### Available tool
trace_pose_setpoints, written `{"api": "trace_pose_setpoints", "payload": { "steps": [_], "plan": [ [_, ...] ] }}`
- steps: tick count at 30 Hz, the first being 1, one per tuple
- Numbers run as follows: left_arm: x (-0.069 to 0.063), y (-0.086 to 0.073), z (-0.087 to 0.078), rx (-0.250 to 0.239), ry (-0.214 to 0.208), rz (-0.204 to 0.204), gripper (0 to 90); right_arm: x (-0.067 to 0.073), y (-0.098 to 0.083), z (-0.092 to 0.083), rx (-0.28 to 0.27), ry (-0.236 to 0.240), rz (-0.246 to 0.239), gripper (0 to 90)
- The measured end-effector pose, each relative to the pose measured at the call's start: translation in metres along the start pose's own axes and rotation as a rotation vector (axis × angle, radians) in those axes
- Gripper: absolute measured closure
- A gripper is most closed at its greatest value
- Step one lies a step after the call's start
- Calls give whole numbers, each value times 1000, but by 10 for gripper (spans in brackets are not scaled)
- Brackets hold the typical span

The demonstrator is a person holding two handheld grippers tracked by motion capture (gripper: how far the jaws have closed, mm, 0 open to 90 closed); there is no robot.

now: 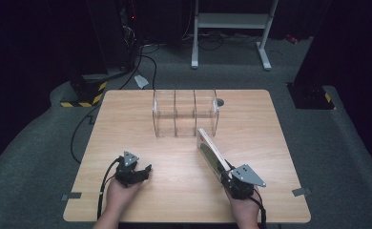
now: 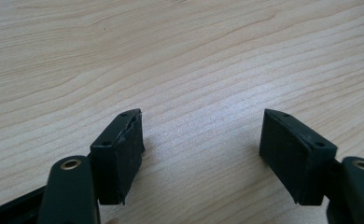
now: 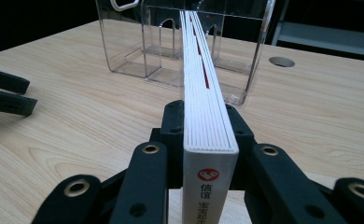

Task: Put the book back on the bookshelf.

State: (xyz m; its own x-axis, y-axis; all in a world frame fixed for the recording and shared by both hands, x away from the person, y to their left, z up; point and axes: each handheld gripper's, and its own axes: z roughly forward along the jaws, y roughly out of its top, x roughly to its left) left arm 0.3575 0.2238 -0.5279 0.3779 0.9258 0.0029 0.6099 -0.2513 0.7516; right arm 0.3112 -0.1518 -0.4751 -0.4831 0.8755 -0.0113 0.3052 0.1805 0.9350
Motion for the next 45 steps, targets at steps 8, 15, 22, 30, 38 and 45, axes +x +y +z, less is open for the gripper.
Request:
{"api": "trace_pose_setpoints", "payload": {
  "steps": [8,15,22,30,38,45],
  "plan": [
    [0,0,1,3,9,-5,264,-1,3,-3,1,-12,16,753],
    [0,0,0,7,2,0,245,-3,8,-5,-2,-23,21,754],
    [0,0,0,8,-2,5,244,-9,14,-2,8,-61,50,754],
    [0,0,1,11,-12,17,220,-9,28,4,16,-127,56,755],
    [0,0,1,12,-12,17,213,-4,49,8,-3,-147,32,755],
    [0,0,1,13,-9,17,210,-5,63,23,-16,-158,23,754]
  ]
}}
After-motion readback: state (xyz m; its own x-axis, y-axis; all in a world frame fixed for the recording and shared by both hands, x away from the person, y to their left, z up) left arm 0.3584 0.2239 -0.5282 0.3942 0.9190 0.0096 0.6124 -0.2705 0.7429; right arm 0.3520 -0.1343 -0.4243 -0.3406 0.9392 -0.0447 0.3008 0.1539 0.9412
